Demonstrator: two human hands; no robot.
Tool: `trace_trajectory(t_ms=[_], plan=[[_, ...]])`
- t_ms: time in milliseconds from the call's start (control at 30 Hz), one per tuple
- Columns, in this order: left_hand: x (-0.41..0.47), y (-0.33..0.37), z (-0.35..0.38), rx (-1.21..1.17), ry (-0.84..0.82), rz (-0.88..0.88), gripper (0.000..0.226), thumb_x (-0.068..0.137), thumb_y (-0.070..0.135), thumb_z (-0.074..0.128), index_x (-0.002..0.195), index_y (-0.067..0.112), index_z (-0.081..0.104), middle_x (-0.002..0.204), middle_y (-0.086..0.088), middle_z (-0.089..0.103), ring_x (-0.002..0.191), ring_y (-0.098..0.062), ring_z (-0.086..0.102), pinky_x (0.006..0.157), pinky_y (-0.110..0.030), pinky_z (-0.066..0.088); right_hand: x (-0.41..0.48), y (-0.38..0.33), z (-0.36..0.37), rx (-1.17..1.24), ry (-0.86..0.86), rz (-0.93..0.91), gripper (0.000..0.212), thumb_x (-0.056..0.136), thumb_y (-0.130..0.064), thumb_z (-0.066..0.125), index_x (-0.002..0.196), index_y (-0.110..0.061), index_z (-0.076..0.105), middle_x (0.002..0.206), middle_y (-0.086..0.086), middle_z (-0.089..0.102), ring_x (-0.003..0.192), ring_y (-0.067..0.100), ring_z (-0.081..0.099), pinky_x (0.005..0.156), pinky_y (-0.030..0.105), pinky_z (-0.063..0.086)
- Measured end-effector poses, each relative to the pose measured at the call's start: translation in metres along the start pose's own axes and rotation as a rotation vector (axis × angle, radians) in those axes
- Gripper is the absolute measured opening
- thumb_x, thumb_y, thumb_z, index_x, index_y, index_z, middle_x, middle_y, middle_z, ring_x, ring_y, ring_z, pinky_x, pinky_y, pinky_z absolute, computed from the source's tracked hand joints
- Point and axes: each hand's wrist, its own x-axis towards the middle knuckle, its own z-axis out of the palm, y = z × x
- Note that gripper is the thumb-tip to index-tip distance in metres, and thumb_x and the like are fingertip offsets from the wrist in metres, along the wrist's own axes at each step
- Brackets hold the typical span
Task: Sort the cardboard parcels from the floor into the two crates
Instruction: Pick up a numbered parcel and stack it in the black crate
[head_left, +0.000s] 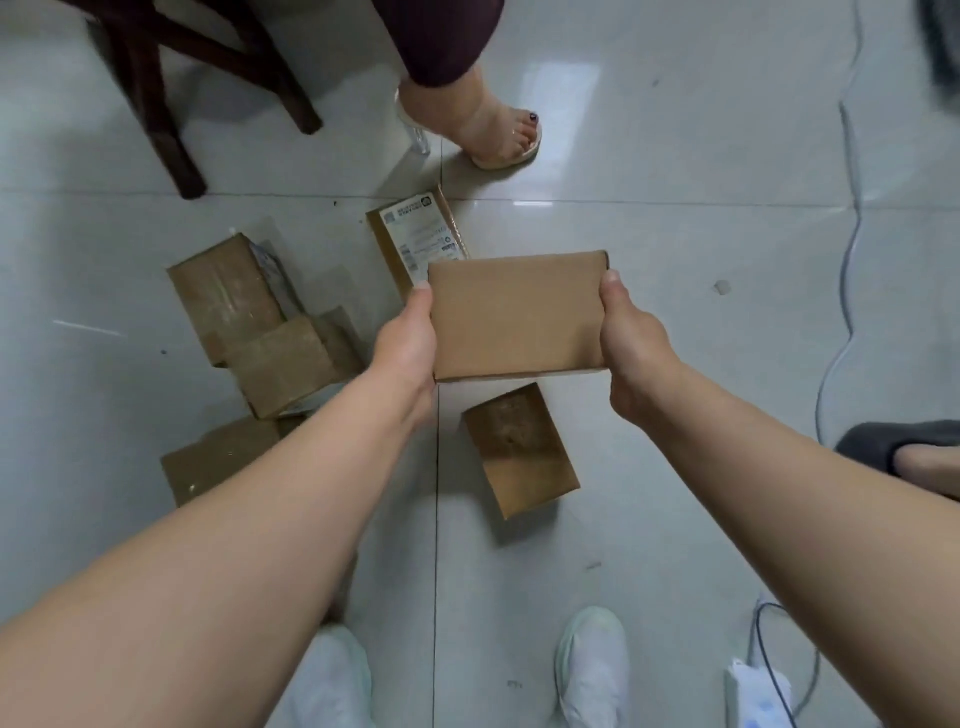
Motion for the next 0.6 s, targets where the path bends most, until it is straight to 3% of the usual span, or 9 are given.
trace_trajectory(t_ms=[100,233,333,400,500,600], plan=[[-0.049,0.043,-0.009,-0.007,0.014,0.034,0.042,0.098,0.049,0.039,0.101,0.012,0.059,0.091,-0.002,0.064,0.085,-0.015,0.063,0.067,-0.026,0.051,-0.051,-0.04,-0.012,0.009,0.014,-0.034,0.036,0.1,-0.051,0.032,0.104,-0.017,0.044,0.085,-0.009,0.048,0.075,0.005,0.046,0.082,0.027,0.034],[-0.125,0.099,-0.031,-0.034,0.098,0.049,0.041,0.096,0.05,0.043,0.098,0.012,0.059,0.093,-0.002,0.065,0.091,-0.02,0.065,0.082,-0.035,0.053,-0.125,-0.094,-0.021,0.055,0.002,-0.063,0.034,0.099,-0.051,0.034,0.104,-0.02,0.047,0.091,-0.007,0.053,0.08,0.008,0.049,0.083,0.026,0.033],[-0.188,0.131,-0.056,-0.073,0.159,0.06,0.041,0.097,0.049,0.041,0.083,0.013,0.056,0.082,-0.004,0.062,0.075,-0.019,0.063,0.069,-0.034,0.053,-0.188,-0.133,-0.025,0.086,0.013,-0.086,0.036,0.099,-0.05,0.036,0.1,-0.018,0.051,0.085,-0.009,0.053,0.076,0.003,0.049,0.08,0.026,0.033],[-0.233,0.151,-0.077,-0.09,0.176,0.078,0.043,0.098,0.048,0.039,0.086,0.01,0.056,0.077,-0.004,0.06,0.068,-0.016,0.059,0.059,-0.03,0.047,-0.234,-0.156,-0.026,0.066,-0.009,-0.126,0.037,0.099,-0.05,0.036,0.098,-0.018,0.053,0.088,-0.008,0.055,0.075,0.003,0.049,0.079,0.026,0.033],[-0.296,0.175,-0.116,-0.139,0.208,0.109,0.045,0.098,0.047,0.037,0.103,0.007,0.057,0.092,-0.009,0.065,0.08,-0.021,0.064,0.06,-0.031,0.051,-0.301,-0.18,-0.027,0.083,-0.049,-0.161,0.041,0.098,-0.052,0.036,0.105,-0.017,0.057,0.097,-0.006,0.058,0.079,0.003,0.051,0.072,0.023,0.035],[-0.356,0.194,-0.157,-0.183,0.23,0.14,0.046,0.098,0.048,0.037,0.108,0.007,0.056,0.098,-0.009,0.064,0.087,-0.025,0.064,0.066,-0.035,0.053,-0.367,-0.201,-0.023,0.029,-0.085,-0.206,0.041,0.097,-0.051,0.036,0.1,-0.02,0.062,0.095,-0.005,0.06,0.08,0.006,0.053,0.062,0.022,0.035]])
